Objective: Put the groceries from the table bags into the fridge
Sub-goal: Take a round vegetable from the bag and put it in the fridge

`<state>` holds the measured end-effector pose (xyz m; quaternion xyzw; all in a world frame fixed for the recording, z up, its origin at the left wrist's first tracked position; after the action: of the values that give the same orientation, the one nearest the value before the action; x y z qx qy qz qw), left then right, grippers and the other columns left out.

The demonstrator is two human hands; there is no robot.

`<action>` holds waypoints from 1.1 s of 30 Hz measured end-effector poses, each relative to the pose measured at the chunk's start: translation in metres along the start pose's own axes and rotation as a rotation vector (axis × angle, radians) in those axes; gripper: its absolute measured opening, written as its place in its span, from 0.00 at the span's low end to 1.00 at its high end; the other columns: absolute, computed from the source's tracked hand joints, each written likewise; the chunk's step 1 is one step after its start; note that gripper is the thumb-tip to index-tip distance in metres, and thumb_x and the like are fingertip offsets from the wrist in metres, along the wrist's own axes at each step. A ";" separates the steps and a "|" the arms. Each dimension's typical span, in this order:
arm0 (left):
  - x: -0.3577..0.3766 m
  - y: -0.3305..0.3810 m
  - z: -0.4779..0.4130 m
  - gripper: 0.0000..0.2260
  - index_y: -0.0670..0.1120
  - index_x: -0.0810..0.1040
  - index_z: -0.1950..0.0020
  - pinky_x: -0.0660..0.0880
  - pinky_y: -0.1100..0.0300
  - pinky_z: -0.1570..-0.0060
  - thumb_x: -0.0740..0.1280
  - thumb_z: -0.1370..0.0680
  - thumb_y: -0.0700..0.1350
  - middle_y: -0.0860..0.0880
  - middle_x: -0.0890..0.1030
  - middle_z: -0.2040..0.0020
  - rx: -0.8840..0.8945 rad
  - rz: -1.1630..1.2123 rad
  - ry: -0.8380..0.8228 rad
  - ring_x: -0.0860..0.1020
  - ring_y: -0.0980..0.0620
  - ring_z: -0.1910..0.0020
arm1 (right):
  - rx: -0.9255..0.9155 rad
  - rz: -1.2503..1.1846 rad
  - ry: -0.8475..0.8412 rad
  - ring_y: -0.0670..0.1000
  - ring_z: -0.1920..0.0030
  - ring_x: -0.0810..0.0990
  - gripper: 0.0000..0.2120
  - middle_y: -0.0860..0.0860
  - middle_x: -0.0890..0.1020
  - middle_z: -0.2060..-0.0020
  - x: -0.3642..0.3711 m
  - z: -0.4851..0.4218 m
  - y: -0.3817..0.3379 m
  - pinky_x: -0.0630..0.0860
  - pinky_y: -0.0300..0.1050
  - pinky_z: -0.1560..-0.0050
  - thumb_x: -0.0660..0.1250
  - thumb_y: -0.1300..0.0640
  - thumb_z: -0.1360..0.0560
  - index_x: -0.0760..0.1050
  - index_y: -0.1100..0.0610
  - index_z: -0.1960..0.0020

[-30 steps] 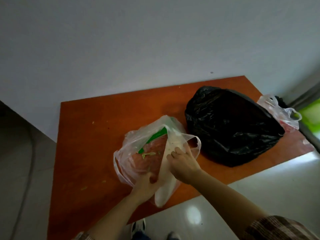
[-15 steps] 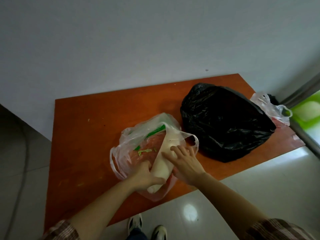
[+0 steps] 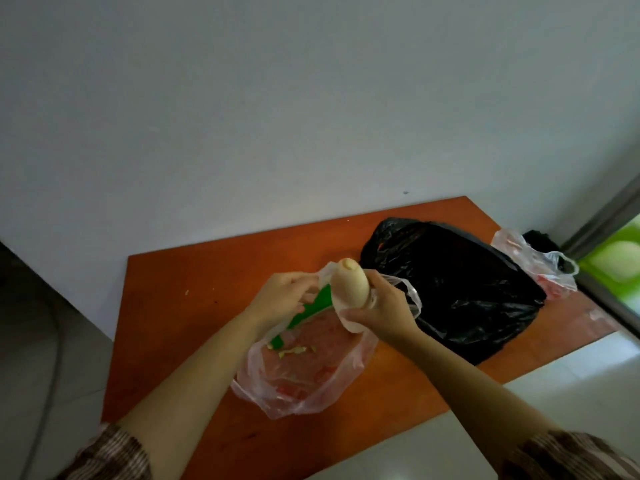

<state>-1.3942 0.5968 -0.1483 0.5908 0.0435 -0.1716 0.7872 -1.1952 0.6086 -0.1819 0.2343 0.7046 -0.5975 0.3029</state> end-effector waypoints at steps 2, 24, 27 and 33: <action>0.010 -0.018 -0.007 0.11 0.48 0.79 0.39 0.73 0.62 0.50 0.64 0.21 0.44 0.53 0.80 0.43 0.001 -0.088 -0.022 0.78 0.56 0.47 | 0.094 -0.123 0.041 0.49 0.49 0.79 0.29 0.46 0.79 0.49 -0.011 -0.007 0.001 0.78 0.46 0.56 0.78 0.49 0.35 0.71 0.52 0.38; 0.122 0.130 -0.024 0.27 0.54 0.74 0.40 0.79 0.59 0.54 0.78 0.36 0.57 0.57 0.79 0.47 0.512 -0.178 -0.300 0.78 0.58 0.50 | 0.231 -0.528 0.365 0.50 0.53 0.84 0.09 0.49 0.85 0.54 -0.253 0.043 -0.043 0.80 0.48 0.48 0.71 0.53 0.27 0.81 0.54 0.48; 0.173 0.157 -0.006 0.26 0.52 0.76 0.40 0.78 0.61 0.55 0.77 0.35 0.56 0.56 0.79 0.48 0.562 -0.150 -0.366 0.79 0.58 0.51 | 0.266 -0.456 0.420 0.54 0.49 0.83 0.15 0.53 0.84 0.50 -0.309 0.083 -0.032 0.80 0.49 0.47 0.72 0.49 0.30 0.80 0.53 0.46; 0.334 0.188 0.065 0.31 0.51 0.73 0.35 0.79 0.56 0.50 0.78 0.35 0.55 0.53 0.78 0.44 0.637 -0.193 -0.558 0.78 0.53 0.48 | 0.435 -0.415 0.516 0.55 0.47 0.82 0.31 0.52 0.79 0.45 -0.403 0.222 0.030 0.82 0.48 0.55 0.74 0.43 0.37 0.72 0.53 0.37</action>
<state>-1.0295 0.5077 -0.0471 0.7282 -0.1709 -0.4025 0.5277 -0.8569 0.4087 0.0590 0.2881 0.6470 -0.7027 -0.0677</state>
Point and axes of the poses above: each hand's wrist, its own z-axis away from the middle knuckle, its own x-axis out of the palm, y = z × x, the point moved 3 cm from there along -z, towards the middle knuckle
